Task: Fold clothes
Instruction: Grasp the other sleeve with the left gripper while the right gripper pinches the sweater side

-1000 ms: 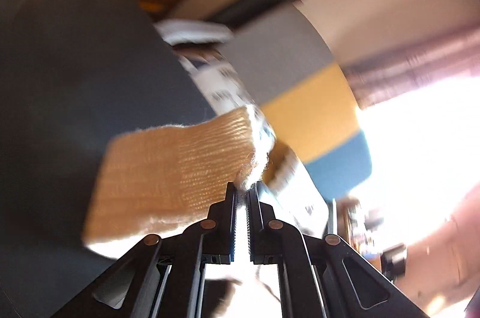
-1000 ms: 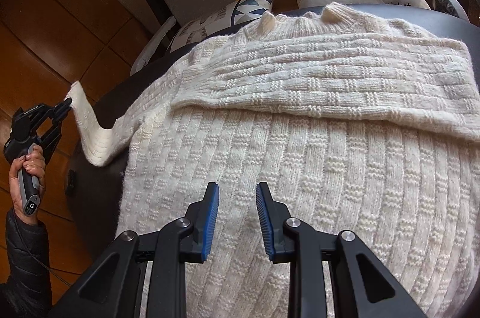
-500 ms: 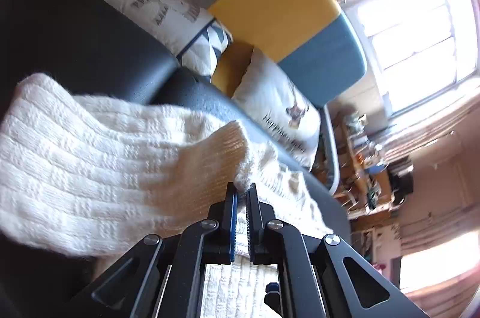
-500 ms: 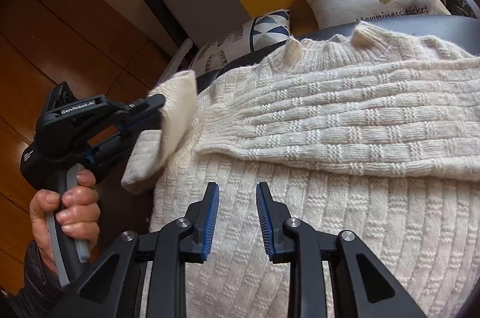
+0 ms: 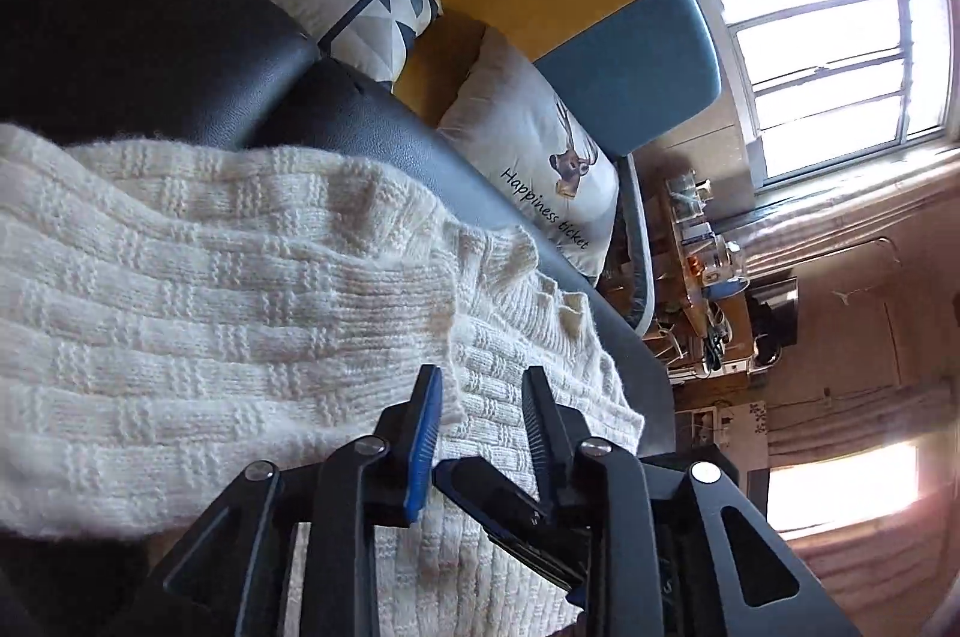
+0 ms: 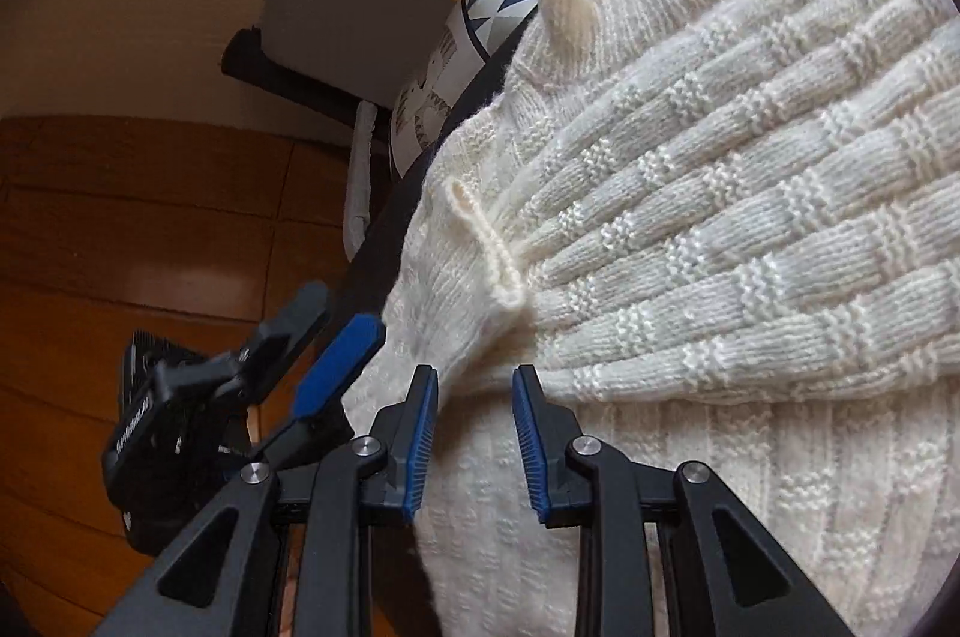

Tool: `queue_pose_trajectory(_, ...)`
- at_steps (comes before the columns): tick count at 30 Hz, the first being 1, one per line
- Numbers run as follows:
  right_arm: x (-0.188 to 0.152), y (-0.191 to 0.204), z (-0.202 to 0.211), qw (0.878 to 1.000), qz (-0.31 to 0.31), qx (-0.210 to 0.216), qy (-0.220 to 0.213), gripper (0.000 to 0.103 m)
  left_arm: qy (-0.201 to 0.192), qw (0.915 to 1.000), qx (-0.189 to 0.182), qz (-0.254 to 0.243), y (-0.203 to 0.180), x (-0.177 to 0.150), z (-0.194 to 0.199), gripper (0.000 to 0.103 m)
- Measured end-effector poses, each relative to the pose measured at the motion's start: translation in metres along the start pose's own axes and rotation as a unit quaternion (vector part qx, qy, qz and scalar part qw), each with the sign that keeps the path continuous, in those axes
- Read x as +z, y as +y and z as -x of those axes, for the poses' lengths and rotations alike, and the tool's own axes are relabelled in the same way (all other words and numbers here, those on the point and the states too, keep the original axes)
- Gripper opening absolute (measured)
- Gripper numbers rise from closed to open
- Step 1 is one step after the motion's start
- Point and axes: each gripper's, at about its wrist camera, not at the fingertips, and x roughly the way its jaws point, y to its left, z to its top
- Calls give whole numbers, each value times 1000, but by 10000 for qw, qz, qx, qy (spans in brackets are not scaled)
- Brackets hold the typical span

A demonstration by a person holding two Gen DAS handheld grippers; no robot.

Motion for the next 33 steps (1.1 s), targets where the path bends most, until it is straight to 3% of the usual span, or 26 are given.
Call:
queue_pose_trajectory(5,2,-11,-9,9985,-520,98,-170,27,-272,9989,-194,324,27,-10,41,34)
queue_pose_trajectory(13,1,-9,-24,9970,-531,208,-517,29,-818,9890,-433,1152,99,-36,108,36)
queue_pose_trajectory(15,2,-11,-32,9971,-552,160,-507,23,-1015,9850,-434,1324,112,-41,122,36)
queue_pose_trajectory(17,3,1,-40,9987,-113,-276,-414,6,-1223,9777,-539,1617,128,-47,133,36)
queue_pose_trajectory(19,4,25,-42,9947,488,-839,-331,6,-1378,9697,-626,1916,142,-50,140,37)
queue_pose_trajectory(23,3,79,-35,9807,1415,-1237,-535,6,-1486,9514,-983,2510,165,-57,141,39)
queue_pose_trajectory(29,10,164,-24,9543,2560,-1369,-707,6,-1531,9337,-1587,2822,158,-70,119,46)
queue_pose_trajectory(33,14,207,3,9436,2959,-1151,-943,5,-1485,9335,-1559,2868,146,-64,95,47)
